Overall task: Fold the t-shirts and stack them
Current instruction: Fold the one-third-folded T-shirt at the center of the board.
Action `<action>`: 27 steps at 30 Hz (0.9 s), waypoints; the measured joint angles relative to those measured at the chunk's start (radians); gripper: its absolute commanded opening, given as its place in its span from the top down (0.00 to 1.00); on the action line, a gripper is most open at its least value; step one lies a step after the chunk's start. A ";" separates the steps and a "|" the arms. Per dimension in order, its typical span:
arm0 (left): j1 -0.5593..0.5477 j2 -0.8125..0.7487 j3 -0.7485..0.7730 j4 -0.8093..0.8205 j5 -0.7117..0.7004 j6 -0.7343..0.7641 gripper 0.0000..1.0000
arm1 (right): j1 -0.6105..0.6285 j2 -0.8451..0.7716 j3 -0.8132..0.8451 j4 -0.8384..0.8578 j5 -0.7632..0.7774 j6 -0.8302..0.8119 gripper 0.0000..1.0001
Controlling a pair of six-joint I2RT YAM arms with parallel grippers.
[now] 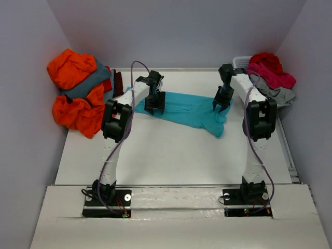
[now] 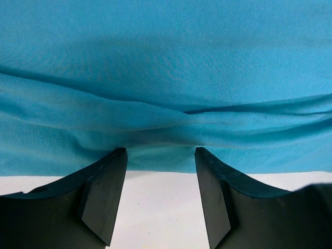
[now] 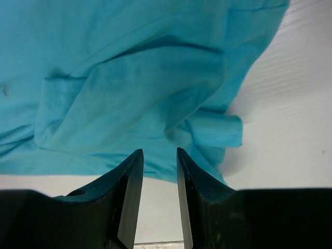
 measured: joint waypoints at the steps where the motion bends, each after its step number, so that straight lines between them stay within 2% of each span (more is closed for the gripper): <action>1: 0.000 0.000 0.000 0.000 0.000 0.000 0.32 | 0.007 -0.009 -0.002 0.001 -0.006 0.000 0.62; 12: 0.001 0.000 0.002 -0.002 0.002 0.000 0.32 | 0.051 -0.078 -0.048 0.029 -0.062 0.008 0.62; 17: 0.007 0.000 0.002 -0.001 0.007 0.000 0.32 | 0.051 -0.066 -0.142 0.053 -0.105 0.007 0.62; 27: 0.009 0.000 0.002 -0.001 0.008 0.000 0.32 | 0.051 -0.042 -0.192 0.088 -0.111 0.008 0.62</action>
